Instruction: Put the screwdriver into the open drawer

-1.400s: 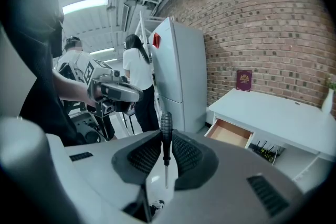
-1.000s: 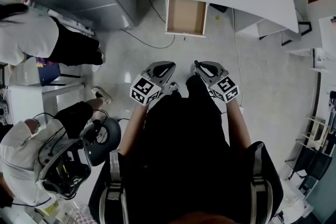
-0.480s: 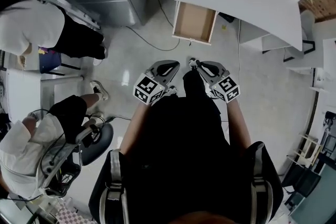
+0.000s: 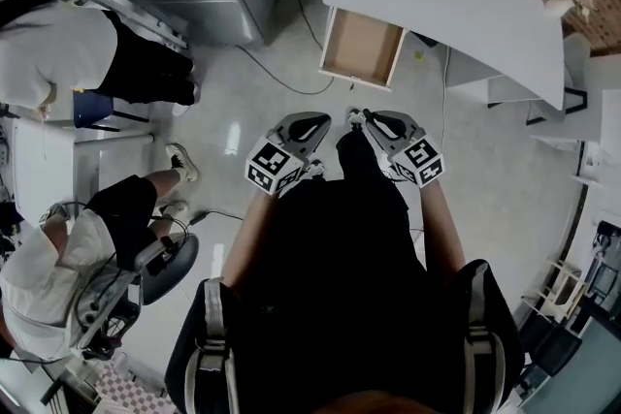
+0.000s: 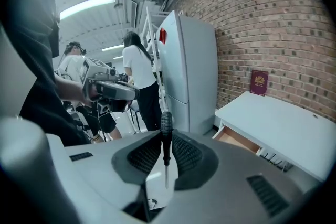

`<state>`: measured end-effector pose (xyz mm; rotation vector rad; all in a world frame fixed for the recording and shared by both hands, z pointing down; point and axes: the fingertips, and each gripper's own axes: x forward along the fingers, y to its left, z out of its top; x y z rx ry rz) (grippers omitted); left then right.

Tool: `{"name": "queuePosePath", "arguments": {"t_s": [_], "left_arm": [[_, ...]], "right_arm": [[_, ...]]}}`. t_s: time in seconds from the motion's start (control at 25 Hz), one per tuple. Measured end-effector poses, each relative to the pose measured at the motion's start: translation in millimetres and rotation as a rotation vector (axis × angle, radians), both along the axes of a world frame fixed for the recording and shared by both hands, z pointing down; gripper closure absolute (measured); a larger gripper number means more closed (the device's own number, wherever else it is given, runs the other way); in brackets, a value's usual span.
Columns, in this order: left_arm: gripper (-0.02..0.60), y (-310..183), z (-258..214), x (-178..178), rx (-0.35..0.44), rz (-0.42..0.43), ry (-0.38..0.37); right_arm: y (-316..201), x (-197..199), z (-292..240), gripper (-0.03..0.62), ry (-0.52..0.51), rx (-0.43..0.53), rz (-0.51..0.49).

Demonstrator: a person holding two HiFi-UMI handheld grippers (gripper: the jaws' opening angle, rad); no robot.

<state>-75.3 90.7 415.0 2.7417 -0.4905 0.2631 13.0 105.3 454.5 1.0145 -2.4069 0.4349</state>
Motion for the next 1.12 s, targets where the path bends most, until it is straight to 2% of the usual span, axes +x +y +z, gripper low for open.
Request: {"name": "queuePosePath", "arguments": {"t_s": [0.2, 0.48, 0.72, 1.12], "left_arm": [[0.565, -31, 17, 21, -0.023, -0.010, -0.017], [0.565, -50, 7, 36, -0.035, -0.039, -0.034], [0.565, -77, 13, 57, -0.067, -0.060, -0.064], [0.565, -111, 23, 72, -0.116, -0.112, -0.107]], "right_arm": [[-34, 19, 15, 0.476, -0.013, -0.029, -0.023], [-57, 39, 7, 0.474, -0.004, -0.042, -0.064], [-90, 69, 20, 0.476, -0.014, -0.074, -0.073], [-136, 95, 47, 0.474, -0.011, -0.125, -0.130]]}}
